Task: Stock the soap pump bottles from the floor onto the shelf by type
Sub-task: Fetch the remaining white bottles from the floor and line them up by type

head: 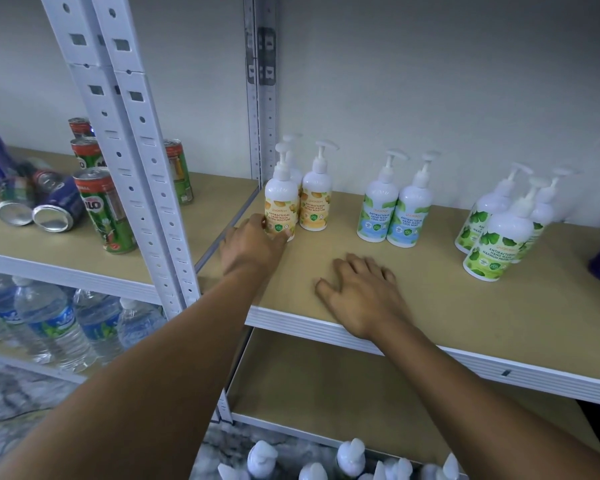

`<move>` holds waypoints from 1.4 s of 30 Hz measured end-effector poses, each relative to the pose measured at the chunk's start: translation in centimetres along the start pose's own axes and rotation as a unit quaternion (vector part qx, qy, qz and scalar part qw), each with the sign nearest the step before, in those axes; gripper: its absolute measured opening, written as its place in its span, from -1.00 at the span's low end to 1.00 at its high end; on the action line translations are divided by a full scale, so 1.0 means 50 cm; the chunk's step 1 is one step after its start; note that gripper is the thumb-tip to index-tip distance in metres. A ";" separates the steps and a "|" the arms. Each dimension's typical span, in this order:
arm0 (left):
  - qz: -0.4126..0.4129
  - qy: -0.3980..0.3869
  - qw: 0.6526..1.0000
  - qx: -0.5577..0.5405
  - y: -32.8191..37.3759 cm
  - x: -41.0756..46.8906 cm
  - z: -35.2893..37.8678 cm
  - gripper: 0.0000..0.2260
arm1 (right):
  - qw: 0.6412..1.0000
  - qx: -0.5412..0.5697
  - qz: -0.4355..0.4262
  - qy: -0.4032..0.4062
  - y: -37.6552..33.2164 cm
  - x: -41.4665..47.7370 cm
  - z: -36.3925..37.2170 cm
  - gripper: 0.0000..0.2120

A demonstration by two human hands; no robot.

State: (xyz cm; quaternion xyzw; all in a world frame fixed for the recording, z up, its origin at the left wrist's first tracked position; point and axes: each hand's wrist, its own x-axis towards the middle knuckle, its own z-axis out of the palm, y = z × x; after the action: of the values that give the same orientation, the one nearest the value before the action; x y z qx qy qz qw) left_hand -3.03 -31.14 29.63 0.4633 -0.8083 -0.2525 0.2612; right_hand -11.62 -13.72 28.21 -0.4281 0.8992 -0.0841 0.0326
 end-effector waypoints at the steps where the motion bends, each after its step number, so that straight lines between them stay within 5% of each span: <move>1: 0.001 0.000 1.000 0.001 0.000 0.000 0.000 -0.56 | 1.000 0.001 -0.001 0.001 0.000 0.000 0.000 -0.34; 9: -0.007 -0.011 1.000 0.004 -0.003 -0.003 0.003 -0.46 | 0.999 0.021 -0.007 0.024 0.004 0.000 0.000 -0.36; 15: 0.007 -0.049 0.997 0.055 0.001 -0.081 -0.014 -0.34 | 0.990 0.117 -0.014 0.078 0.023 -0.041 -0.015 -0.56; 25: 0.073 -0.111 0.990 0.052 0.064 -0.343 -0.014 -0.57 | 0.957 0.221 -0.030 0.184 0.178 -0.329 0.004 -0.83; 36: 0.081 -0.236 0.959 -0.132 0.188 -0.684 0.164 -0.76 | 0.900 0.347 0.229 0.134 0.379 -0.628 0.150 -0.88; 42: -0.041 -0.313 0.929 -0.193 0.168 -0.854 0.311 -0.72 | 0.835 0.386 0.383 0.086 0.473 -0.740 0.268 -0.87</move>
State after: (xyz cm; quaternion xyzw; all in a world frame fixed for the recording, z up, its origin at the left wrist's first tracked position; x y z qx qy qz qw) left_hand 0.15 12.77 15.62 0.3344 -0.7650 -0.5462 0.0688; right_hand -4.59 27.97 10.28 0.0064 0.8852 -0.4414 0.1470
